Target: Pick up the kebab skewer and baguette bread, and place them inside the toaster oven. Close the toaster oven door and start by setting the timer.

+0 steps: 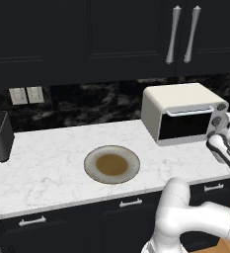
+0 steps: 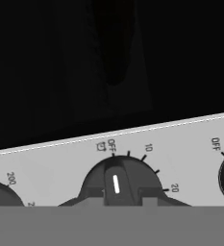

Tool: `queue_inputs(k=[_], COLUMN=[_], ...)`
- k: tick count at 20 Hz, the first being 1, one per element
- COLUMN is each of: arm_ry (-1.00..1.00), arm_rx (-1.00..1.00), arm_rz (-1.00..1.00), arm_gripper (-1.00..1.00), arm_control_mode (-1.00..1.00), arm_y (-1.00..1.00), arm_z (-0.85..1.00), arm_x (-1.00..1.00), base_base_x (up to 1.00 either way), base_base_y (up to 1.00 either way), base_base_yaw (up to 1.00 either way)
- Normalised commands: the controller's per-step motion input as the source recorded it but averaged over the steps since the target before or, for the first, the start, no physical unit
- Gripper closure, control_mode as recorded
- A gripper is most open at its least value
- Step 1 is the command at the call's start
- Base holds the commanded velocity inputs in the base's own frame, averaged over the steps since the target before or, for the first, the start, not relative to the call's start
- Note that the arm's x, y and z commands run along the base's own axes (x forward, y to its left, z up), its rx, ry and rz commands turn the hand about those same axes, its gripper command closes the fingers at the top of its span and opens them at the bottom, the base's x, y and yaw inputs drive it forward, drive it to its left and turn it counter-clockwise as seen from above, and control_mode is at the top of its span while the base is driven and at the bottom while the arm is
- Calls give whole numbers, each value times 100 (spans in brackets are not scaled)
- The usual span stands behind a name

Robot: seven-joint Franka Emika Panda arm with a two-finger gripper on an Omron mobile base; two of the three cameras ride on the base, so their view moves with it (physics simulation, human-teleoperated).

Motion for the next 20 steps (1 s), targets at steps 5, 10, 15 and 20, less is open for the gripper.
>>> queue_inputs(k=[5,10,15,20], arm_ry=[1,1,0,0], arm_rx=[15,16,16,20], arm_rz=[-6,-4,-2,-3], arm_gripper=[100,100,100,100], arm_control_mode=[-100,-100,-100,-100], arm_y=[0,0,0,1], arm_z=[6,1,0,0], arm_x=[0,0,0,0], base_base_x=[0,0,0,0], base_base_y=[0,0,0,0], base_base_yaw=[0,0,0,0])
